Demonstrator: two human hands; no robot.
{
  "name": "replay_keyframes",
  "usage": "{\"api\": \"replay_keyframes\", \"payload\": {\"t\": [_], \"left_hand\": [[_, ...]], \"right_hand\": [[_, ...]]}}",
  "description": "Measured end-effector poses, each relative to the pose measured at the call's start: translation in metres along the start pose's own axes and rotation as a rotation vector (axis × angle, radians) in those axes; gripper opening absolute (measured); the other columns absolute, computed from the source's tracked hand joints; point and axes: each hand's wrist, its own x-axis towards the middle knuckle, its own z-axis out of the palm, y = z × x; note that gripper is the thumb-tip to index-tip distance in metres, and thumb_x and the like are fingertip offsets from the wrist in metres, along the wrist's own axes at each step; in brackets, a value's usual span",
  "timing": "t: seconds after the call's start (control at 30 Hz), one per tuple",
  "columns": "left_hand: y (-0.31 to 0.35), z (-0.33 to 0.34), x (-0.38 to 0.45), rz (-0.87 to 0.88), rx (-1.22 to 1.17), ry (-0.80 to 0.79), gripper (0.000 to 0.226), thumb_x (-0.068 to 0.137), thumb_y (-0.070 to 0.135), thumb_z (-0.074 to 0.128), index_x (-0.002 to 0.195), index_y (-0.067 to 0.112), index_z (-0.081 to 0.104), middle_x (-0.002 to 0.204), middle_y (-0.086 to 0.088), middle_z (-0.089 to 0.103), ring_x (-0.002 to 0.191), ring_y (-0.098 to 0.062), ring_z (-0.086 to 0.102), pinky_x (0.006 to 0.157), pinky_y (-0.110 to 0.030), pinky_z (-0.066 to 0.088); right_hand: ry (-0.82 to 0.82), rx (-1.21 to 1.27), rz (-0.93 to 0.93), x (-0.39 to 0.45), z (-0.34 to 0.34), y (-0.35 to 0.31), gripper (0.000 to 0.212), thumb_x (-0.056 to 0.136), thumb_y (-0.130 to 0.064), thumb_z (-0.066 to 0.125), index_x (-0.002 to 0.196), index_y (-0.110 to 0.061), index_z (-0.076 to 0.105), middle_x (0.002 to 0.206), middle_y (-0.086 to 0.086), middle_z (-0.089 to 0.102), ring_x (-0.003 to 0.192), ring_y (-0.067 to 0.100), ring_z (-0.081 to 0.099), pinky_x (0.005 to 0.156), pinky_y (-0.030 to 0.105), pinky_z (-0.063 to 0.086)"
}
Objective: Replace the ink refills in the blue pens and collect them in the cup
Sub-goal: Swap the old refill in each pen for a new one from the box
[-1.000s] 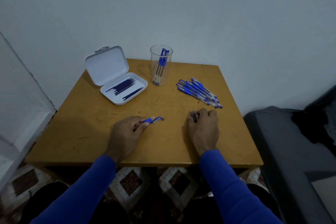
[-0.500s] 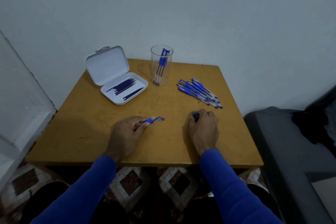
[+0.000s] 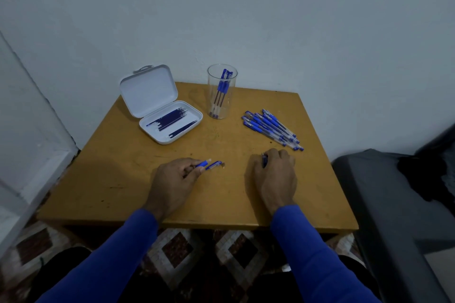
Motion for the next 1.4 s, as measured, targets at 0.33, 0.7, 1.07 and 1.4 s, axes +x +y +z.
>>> {"api": "replay_keyframes", "payload": {"t": [0.33, 0.7, 1.07, 1.4], "left_hand": [[-0.013, -0.027, 0.020, -0.001, -0.020, 0.130, 0.022, 0.094, 0.031, 0.070, 0.111, 0.019, 0.077, 0.082, 0.012, 0.070, 0.075, -0.007, 0.066, 0.070, -0.038, 0.060], [-0.051, -0.076, 0.032, 0.015, 0.070, 0.279, 0.017, 0.091, 0.021, 0.075, 0.105, 0.012, 0.077, 0.075, 0.008, 0.068, 0.068, -0.007, 0.063, 0.062, -0.033, 0.057], [-0.074, -0.093, 0.041, -0.042, 0.213, 0.250, 0.022, 0.096, 0.025, 0.068, 0.110, 0.011, 0.077, 0.076, 0.009, 0.065, 0.066, -0.005, 0.056, 0.062, -0.026, 0.051], [-0.075, -0.091, 0.037, -0.095, 0.131, 0.253, 0.020, 0.097, 0.029, 0.066, 0.111, 0.018, 0.076, 0.072, 0.021, 0.058, 0.069, -0.001, 0.057, 0.065, -0.025, 0.052]], "right_hand": [[-0.135, 0.023, -0.324, 0.013, 0.009, -0.079, 0.031, 0.105, -0.038, 0.050, 0.131, -0.024, 0.058, 0.124, -0.002, 0.055, 0.112, 0.013, 0.046, 0.085, 0.026, 0.045], [-0.208, -0.030, -0.681, 0.047, 0.056, -0.171, 0.020, 0.099, -0.010, 0.055, 0.108, -0.018, 0.071, 0.098, 0.003, 0.064, 0.099, 0.023, 0.054, 0.069, 0.041, 0.054], [-0.448, -0.203, -0.778, 0.079, 0.072, -0.221, 0.022, 0.094, -0.007, 0.064, 0.114, -0.011, 0.074, 0.112, 0.010, 0.070, 0.102, 0.026, 0.065, 0.087, 0.039, 0.058], [-0.518, -0.258, -0.815, 0.085, 0.086, -0.228, 0.018, 0.094, -0.013, 0.068, 0.111, -0.012, 0.074, 0.108, 0.009, 0.073, 0.097, 0.024, 0.068, 0.093, 0.038, 0.058]]}}
